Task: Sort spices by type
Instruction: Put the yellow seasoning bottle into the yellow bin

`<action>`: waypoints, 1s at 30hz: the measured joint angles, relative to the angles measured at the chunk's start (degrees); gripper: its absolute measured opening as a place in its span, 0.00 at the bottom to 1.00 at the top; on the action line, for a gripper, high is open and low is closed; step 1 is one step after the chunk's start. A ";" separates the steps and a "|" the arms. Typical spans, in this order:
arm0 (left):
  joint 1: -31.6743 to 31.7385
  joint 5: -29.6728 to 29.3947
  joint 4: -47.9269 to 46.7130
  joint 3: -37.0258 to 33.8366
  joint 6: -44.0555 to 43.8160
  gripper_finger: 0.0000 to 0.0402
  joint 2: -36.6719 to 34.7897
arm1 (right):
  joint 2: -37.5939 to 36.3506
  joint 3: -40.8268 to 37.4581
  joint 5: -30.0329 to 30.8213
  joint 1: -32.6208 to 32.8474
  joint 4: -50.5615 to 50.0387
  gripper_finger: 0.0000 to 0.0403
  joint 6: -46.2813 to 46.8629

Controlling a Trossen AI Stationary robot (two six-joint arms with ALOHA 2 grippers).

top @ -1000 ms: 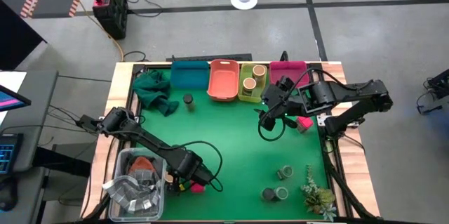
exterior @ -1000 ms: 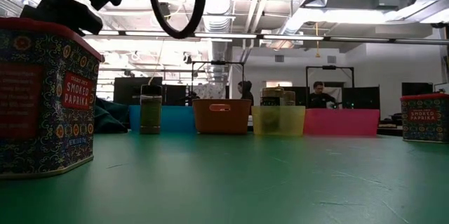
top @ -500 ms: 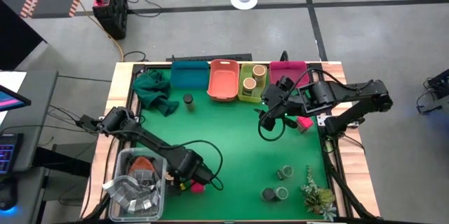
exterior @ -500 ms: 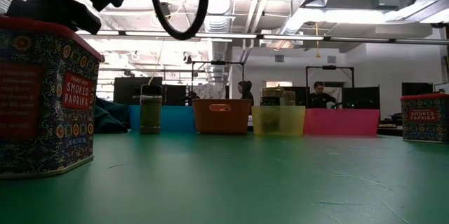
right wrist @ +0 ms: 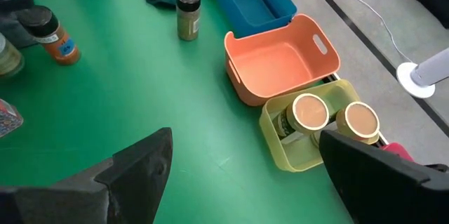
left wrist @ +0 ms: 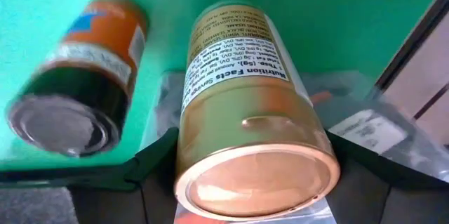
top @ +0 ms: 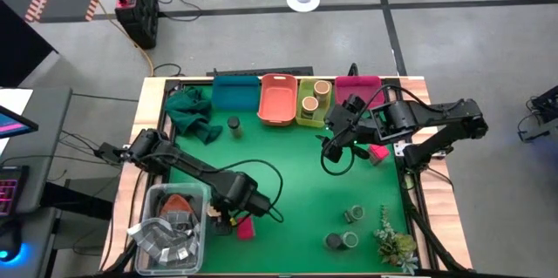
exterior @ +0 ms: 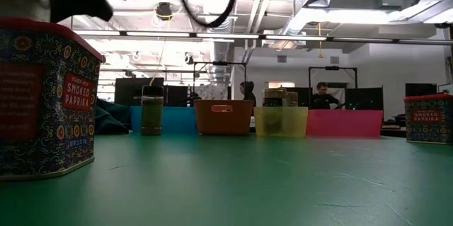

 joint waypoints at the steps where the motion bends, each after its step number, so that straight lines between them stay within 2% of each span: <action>1: 0.27 0.06 0.06 0.67 -0.02 0.67 0.00 | 0.00 0.00 0.02 0.01 0.00 0.96 0.02; 8: 3.23 -0.89 -0.11 4.31 -1.03 0.67 -0.04 | 0.00 0.00 0.00 -0.01 0.00 0.96 0.02; 16: 7.29 -7.76 0.28 5.50 -0.99 0.67 -0.04 | -0.01 0.00 0.01 -0.01 0.02 0.96 0.23; 22: 14.15 -10.17 5.66 5.51 3.08 0.67 -0.04 | 0.00 0.00 0.04 -0.01 -0.70 0.96 0.59; 30: 25.45 -11.57 10.98 9.55 14.78 0.67 0.00 | -1.16 0.03 0.17 -0.79 -7.82 0.96 8.60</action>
